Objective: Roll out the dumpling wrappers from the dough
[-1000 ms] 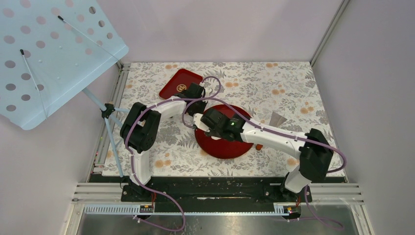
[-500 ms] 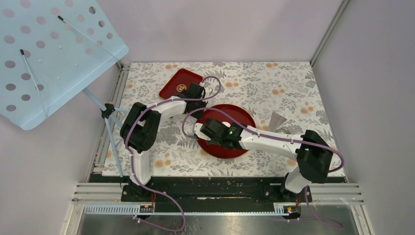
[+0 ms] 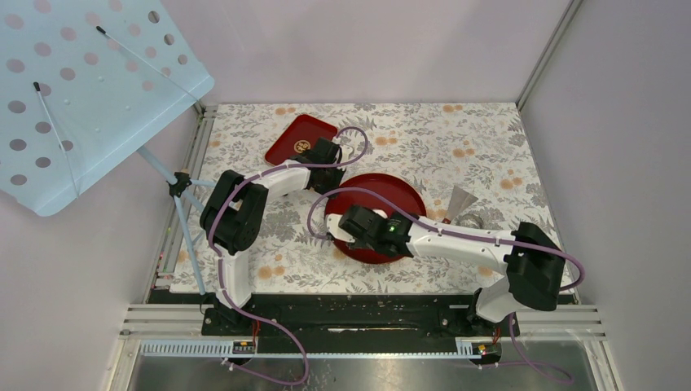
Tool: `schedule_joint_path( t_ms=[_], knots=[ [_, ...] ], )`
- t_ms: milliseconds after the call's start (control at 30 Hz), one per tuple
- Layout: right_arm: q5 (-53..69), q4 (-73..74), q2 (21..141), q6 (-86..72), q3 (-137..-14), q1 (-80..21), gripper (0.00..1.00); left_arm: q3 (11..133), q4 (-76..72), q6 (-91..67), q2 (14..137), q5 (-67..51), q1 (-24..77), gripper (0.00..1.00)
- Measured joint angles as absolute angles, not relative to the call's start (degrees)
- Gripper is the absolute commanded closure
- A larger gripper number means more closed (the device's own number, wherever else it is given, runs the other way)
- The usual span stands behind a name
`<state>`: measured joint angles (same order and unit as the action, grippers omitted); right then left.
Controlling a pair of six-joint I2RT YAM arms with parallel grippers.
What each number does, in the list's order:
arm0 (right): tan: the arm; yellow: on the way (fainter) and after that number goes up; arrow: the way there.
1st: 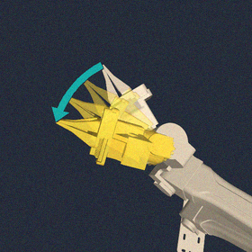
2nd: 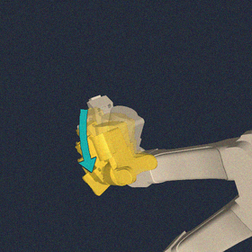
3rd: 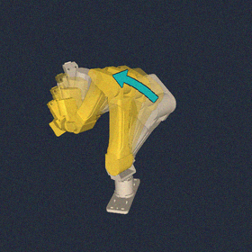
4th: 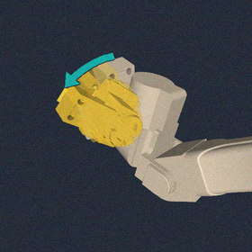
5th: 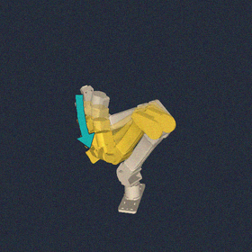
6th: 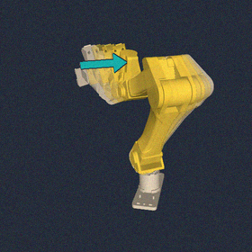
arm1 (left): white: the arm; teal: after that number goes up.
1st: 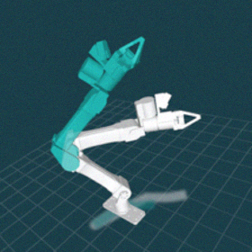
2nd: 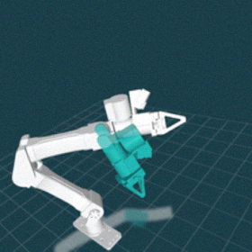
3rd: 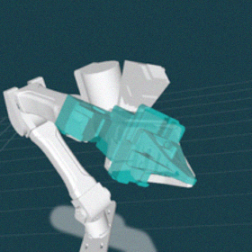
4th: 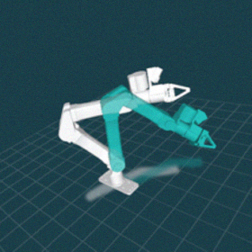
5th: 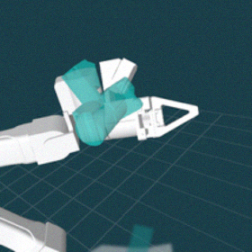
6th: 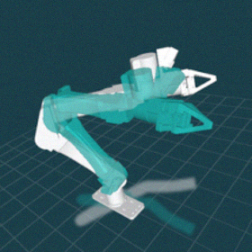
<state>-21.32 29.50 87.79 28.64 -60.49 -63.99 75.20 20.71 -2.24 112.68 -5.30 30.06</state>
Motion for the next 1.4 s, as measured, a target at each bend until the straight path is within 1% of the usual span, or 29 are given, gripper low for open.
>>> schedule_joint_path(
  t_ms=[400,600,700,833,1033,1167,1400],
  knots=[
    [-15.42,36.60,85.17,31.59,-61.28,-64.23,1.00,75.20,20.71,-2.24,112.68,-5.30,30.06,1.00],
    [-15.64,40.95,84.71,28.47,-66.41,-63.81,1.00,75.20,20.71,-2.24,112.68,-5.30,30.06,1.00],
    [-18.41,38.81,84.44,27.75,-69.82,-63.29,1.00,75.20,20.71,-2.24,112.68,-5.30,30.06,1.00],
    [-22.13,33.63,84.73,28.18,-71.05,-63.20,1.00,75.20,20.71,-2.26,112.68,-5.30,30.06,1.00],
    [-25.58,26.50,91.92,30.92,-70.78,-63.44,1.00,75.20,20.71,-2.26,112.68,-5.30,30.06,1.00],
    [-26.72,22.98,96.44,33.67,-67.42,-64.55,1.00,75.20,20.64,-2.28,112.68,-5.34,30.06,1.00],
    [-27.24,21.30,93.32,37.30,-61.58,-67.05,1.00,75.20,20.53,-2.44,112.71,-5.34,30.09,1.00]
  ],
)
